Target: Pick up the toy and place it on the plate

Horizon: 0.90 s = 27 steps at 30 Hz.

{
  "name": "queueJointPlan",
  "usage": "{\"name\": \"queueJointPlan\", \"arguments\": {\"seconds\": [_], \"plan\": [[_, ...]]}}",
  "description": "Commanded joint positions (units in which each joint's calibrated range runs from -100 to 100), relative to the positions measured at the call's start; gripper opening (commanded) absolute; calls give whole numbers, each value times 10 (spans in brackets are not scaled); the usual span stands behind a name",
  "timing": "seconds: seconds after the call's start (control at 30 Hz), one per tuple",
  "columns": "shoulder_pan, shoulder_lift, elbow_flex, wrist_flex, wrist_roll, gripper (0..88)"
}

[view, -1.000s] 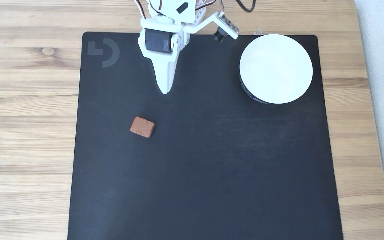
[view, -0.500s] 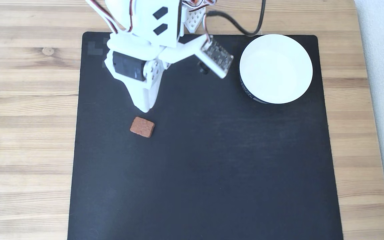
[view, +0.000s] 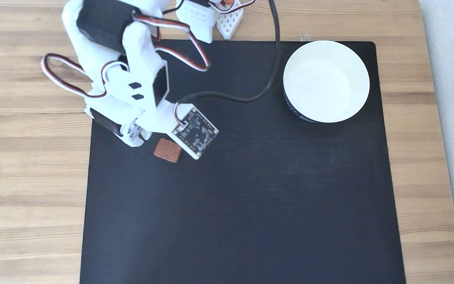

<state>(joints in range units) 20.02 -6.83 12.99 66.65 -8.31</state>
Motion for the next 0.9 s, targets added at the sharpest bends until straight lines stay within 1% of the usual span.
{"name": "queueJointPlan", "arguments": {"seconds": [0.0, 0.2, 0.67, 0.87], "plan": [[3, 41, -49, -3, 2, 24], [-9, 99, -74, -4, -1, 25], [-27, 104, -69, -16, -2, 25], [-27, 144, -63, -16, -2, 25]]}}
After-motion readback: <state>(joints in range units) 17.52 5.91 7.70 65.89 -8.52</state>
